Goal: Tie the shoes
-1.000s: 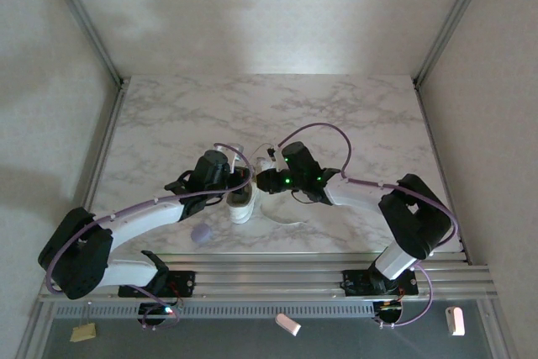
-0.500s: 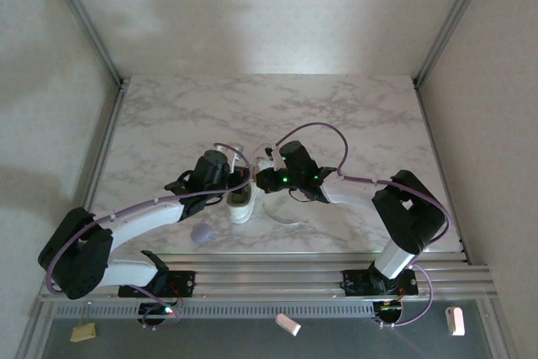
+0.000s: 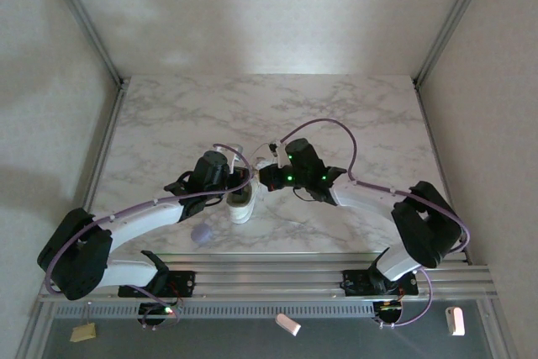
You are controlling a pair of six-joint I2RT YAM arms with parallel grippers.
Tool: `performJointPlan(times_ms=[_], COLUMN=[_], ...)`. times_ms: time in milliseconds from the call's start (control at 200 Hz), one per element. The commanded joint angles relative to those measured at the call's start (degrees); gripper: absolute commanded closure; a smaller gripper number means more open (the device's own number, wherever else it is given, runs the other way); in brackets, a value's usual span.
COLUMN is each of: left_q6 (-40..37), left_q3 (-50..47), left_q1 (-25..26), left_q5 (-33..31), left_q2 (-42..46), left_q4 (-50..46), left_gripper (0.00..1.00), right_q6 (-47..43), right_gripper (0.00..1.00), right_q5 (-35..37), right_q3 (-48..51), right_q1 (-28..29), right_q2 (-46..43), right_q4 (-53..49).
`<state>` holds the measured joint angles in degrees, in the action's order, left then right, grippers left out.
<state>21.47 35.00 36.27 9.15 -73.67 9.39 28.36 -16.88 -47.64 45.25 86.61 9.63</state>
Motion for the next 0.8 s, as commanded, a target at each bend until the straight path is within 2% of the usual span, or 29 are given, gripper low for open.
performJointPlan(times_ms=[0,200,501,661,796], left_q6=[1.0,1.2,1.5,1.6,1.7], left_q3=[-1.3,-1.5,-1.6,-1.8,-2.3], left_q1=[-0.2,-0.3,-0.5,-0.5,-0.5], left_q5=[-1.3,-1.8,-2.2,-2.0,-2.5], left_q2=[0.5,0.5,0.2,-0.1,0.7], left_q4=[-1.6,-1.7,-1.7,-1.4,-1.5], left_gripper=[1.00,1.00,1.00,1.00,1.00], right_q6=[-2.0,-3.3,-6.4,-3.7,-0.9], right_gripper=[1.00,1.00,1.00,1.00,1.00], right_q5=[0.3,-1.9,-13.9,-13.1,-5.9], right_q3=[1.1,1.3,2.8,4.0,5.4], right_q1=[0.3,0.3,0.3,0.3,-0.1], right_q2=[-3.1,-5.9,-6.7,-8.3,-10.6], right_q4=[-2.0,-2.7,1.0,5.3,6.4])
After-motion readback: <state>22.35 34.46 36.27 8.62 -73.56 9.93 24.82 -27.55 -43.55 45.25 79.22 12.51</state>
